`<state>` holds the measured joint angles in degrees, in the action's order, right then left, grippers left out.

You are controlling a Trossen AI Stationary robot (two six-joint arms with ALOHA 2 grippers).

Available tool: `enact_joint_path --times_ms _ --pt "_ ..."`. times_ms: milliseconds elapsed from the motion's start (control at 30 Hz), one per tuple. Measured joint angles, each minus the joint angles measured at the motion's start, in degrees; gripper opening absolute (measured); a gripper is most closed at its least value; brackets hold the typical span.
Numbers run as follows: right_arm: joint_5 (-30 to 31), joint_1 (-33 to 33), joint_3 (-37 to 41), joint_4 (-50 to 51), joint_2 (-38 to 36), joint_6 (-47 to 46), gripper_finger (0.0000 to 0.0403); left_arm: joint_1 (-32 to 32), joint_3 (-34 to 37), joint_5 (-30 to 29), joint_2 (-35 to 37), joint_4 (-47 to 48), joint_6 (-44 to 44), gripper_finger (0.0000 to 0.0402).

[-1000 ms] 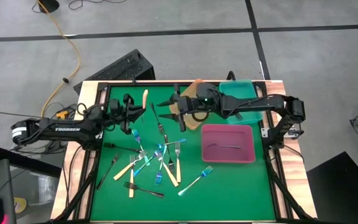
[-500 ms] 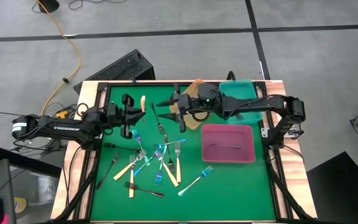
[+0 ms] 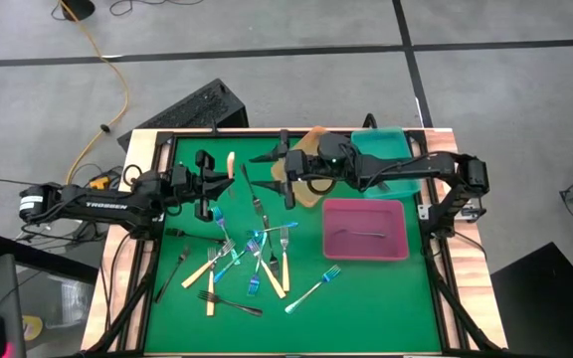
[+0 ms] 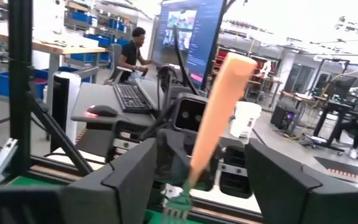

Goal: Sort silverware by color (type)
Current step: Put the orange fork into the orange bin

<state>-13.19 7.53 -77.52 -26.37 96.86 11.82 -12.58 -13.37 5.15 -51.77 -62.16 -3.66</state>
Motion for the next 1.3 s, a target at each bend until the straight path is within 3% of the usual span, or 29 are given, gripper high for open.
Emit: enact_joint_path --times_ms 267,900,1067,1300 --pt "0.0 0.0 0.0 -3.0 0.0 -2.0 0.0278 0.5 -1.2 0.0 -2.2 0.4 0.3 0.0017" --pt "1.6 0.1 0.0 2.3 0.0 -4.5 0.0271 1.6 -14.8 3.1 -16.1 6.3 8.6 0.0016" --pt "2.8 0.2 0.0 3.8 0.0 -6.2 0.0217 1.5 -15.0 3.1 -17.0 6.3 8.7 0.0016" --pt "2.5 0.1 0.0 6.2 0.0 -5.8 0.0077 1.5 -14.9 2.8 -16.5 5.8 8.7 0.0016"
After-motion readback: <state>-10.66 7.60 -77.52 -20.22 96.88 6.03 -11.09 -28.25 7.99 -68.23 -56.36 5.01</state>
